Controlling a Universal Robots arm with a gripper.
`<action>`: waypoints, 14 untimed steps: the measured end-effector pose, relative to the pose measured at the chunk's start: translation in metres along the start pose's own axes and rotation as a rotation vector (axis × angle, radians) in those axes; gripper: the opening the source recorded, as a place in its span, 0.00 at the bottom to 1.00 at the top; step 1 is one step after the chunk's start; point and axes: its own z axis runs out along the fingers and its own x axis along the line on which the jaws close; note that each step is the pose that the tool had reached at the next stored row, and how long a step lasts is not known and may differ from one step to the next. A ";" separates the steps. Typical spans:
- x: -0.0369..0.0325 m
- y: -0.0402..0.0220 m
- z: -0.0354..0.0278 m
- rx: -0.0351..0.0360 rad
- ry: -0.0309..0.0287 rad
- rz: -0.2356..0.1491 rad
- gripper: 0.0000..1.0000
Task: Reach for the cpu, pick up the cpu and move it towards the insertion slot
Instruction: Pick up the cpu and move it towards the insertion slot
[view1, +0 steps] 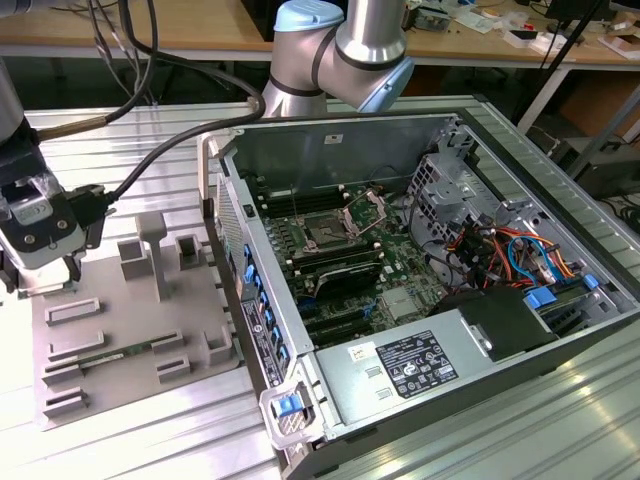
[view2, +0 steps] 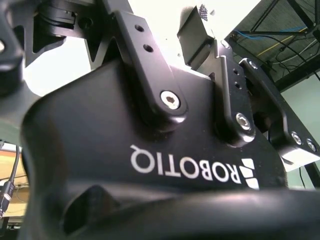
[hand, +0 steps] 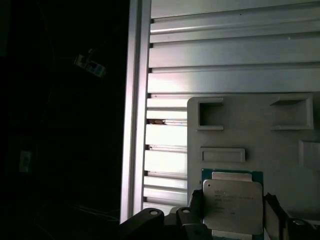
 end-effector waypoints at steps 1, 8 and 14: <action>0.0000 0.0000 -0.0004 0.0000 -0.0001 0.000 0.55; 0.0000 0.0002 -0.0043 0.0000 -0.0001 0.000 0.55; 0.0000 0.0004 -0.0083 0.0000 0.0000 0.000 0.55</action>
